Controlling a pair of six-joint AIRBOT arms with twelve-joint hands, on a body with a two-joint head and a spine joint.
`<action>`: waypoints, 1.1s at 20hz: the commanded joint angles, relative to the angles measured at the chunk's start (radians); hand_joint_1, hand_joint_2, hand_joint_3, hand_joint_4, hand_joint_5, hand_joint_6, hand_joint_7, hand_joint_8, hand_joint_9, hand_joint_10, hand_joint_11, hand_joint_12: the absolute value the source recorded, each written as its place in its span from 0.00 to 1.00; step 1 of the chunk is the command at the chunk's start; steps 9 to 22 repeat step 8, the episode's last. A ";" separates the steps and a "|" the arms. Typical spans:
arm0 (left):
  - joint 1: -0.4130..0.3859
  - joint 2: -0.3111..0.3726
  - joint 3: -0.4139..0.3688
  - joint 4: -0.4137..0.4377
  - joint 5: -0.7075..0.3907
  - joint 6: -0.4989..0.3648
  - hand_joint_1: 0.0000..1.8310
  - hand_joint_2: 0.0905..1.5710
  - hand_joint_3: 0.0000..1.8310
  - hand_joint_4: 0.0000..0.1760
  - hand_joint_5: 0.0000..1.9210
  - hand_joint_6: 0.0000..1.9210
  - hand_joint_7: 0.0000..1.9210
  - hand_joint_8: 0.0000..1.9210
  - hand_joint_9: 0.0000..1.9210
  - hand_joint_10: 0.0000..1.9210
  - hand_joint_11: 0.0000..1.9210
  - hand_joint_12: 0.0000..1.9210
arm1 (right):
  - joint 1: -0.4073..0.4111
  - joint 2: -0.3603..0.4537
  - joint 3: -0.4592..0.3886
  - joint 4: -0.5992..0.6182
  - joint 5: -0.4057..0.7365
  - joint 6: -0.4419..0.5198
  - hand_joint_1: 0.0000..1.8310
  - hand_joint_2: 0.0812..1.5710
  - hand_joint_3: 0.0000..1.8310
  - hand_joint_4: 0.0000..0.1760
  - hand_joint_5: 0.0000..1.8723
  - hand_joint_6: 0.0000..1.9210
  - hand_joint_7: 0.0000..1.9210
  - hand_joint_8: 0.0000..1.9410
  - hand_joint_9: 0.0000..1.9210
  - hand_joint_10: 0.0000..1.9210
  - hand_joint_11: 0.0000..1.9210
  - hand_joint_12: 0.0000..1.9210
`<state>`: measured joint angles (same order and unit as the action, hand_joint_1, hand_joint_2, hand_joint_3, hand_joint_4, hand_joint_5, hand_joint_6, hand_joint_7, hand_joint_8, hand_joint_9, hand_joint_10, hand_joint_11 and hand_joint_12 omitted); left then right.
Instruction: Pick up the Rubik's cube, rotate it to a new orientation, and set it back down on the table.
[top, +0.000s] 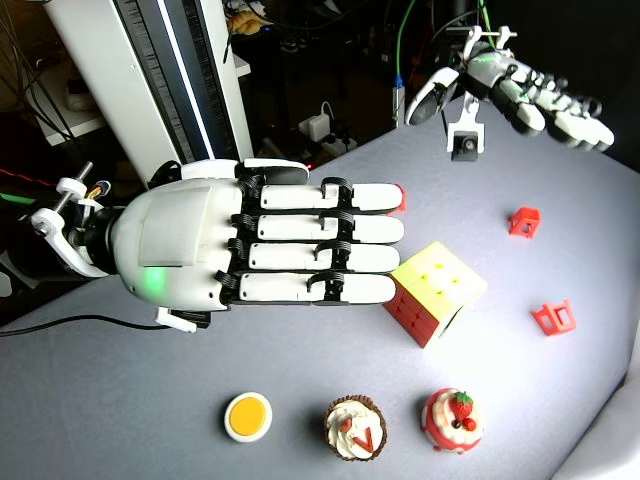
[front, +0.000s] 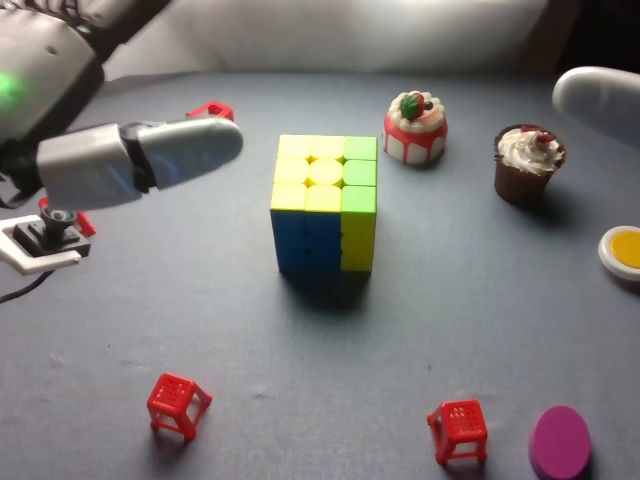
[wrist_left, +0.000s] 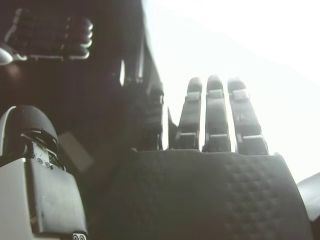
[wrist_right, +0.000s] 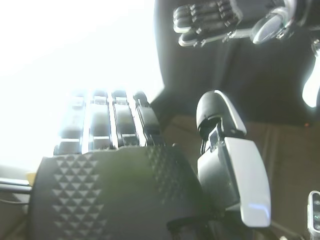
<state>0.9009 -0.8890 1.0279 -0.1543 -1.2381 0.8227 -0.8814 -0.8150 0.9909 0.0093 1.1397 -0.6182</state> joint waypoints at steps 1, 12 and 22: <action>-0.006 0.008 -0.002 -0.006 -0.140 0.000 0.00 0.57 0.00 1.00 0.00 0.00 0.00 0.00 0.00 0.00 0.00 0.00 | 0.005 0.005 -0.004 0.028 0.154 0.005 0.03 0.81 0.00 0.00 0.00 0.00 0.00 0.00 0.00 0.00 0.00 0.00; 0.081 0.083 -0.073 -0.050 -0.304 0.039 0.04 0.68 0.00 1.00 0.00 0.00 0.00 0.00 0.00 0.00 0.01 0.00 | -0.015 0.040 -0.040 0.037 0.268 0.005 0.15 0.83 0.00 0.00 0.00 0.00 0.00 0.00 0.00 0.00 0.00 0.00; 0.081 0.083 -0.073 -0.050 -0.304 0.039 0.04 0.68 0.00 1.00 0.00 0.00 0.00 0.00 0.00 0.00 0.01 0.00 | -0.015 0.040 -0.040 0.037 0.268 0.005 0.15 0.83 0.00 0.00 0.00 0.00 0.00 0.00 0.00 0.00 0.00 0.00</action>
